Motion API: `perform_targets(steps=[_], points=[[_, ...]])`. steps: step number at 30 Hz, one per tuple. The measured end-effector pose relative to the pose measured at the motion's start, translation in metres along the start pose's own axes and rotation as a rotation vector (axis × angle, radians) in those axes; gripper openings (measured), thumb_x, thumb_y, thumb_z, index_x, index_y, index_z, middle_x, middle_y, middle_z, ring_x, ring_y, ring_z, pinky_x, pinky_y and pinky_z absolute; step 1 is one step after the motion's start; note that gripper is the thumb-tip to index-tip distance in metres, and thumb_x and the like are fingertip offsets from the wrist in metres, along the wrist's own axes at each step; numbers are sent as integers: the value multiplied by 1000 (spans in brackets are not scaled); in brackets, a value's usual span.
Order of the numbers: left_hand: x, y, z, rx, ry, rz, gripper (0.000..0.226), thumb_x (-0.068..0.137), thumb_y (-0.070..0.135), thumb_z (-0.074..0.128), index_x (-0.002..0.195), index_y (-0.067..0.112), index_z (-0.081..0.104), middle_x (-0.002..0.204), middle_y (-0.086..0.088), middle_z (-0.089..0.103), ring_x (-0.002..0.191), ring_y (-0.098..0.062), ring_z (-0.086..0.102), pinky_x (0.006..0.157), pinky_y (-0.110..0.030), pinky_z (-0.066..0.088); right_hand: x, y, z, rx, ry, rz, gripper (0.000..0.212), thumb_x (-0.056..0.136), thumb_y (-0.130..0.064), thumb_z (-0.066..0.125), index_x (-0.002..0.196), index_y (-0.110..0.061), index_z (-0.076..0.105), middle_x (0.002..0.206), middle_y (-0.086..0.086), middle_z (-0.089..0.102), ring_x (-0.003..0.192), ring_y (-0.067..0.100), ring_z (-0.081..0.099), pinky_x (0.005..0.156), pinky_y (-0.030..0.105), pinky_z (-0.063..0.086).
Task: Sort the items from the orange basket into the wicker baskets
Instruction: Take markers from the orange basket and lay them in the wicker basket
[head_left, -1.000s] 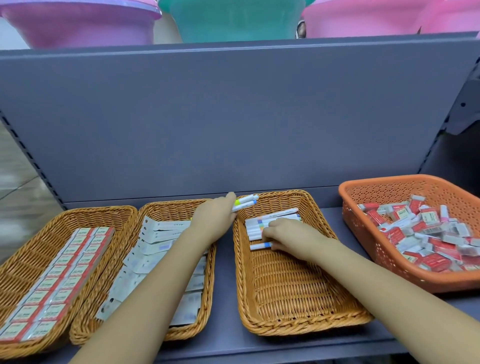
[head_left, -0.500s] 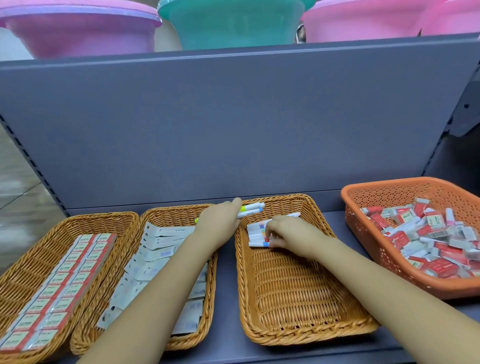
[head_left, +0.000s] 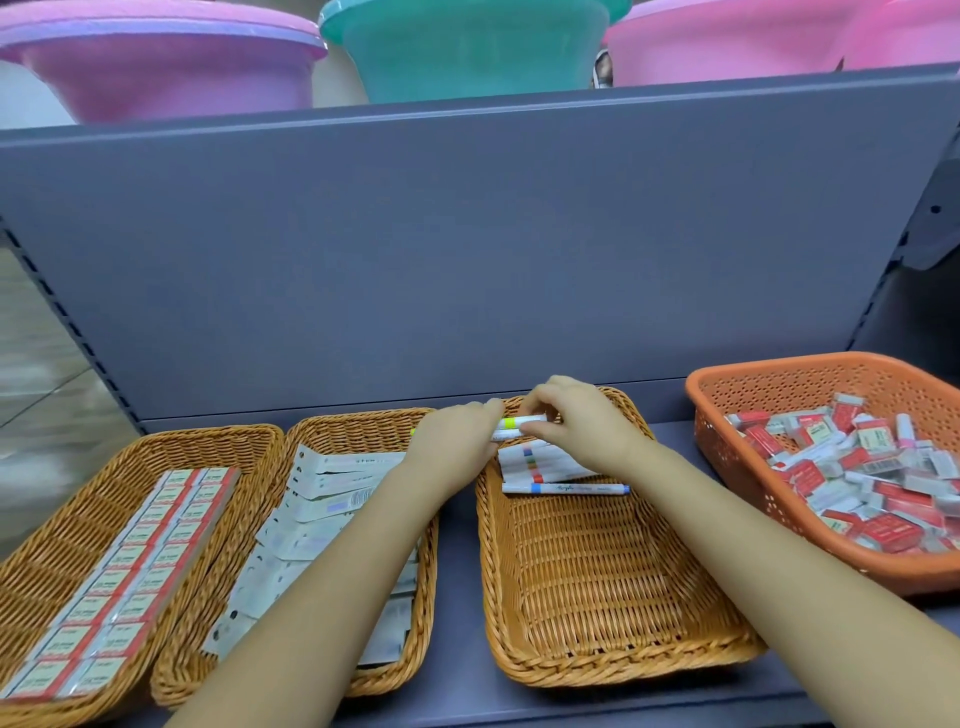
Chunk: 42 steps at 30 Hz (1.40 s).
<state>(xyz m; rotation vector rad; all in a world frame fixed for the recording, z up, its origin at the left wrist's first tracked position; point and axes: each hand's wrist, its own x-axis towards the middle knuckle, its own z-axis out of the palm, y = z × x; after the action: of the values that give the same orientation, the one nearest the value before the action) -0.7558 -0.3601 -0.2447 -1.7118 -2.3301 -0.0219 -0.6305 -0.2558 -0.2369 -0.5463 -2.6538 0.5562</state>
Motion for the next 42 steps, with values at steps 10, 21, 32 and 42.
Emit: perform_targets(steps=[10,21,32,42], points=[[-2,-1,-1,-35,-7,-6,22,99,28,44,116,15,41,105,-5,60,88,-21,59,63,-29,42,-16,10,-1,703,79,326,14,89,-18,62,101,-11,66,81,1,60,69,11,51,60,11,44],[3,8,-3,-68,2,-12,22,100,29,42,117,14,41,103,-6,61,85,-21,58,62,-29,41,-14,1,18,1176,134,517,8,91,-9,59,85,-4,63,68,2,48,57,8,41,53,15,41],[1,-9,6,-105,-31,-55,22,100,31,41,119,18,43,105,-3,61,82,-18,56,62,-28,43,-25,21,-18,904,407,373,13,101,-16,37,91,-16,46,94,2,65,87,14,65,85,35,52],[-2,-18,8,-104,-31,-85,20,100,31,41,115,18,44,98,-3,60,73,-15,49,57,-26,36,-45,14,11,-472,-360,-140,30,100,-30,40,123,-16,52,116,5,51,110,21,50,80,32,40]])
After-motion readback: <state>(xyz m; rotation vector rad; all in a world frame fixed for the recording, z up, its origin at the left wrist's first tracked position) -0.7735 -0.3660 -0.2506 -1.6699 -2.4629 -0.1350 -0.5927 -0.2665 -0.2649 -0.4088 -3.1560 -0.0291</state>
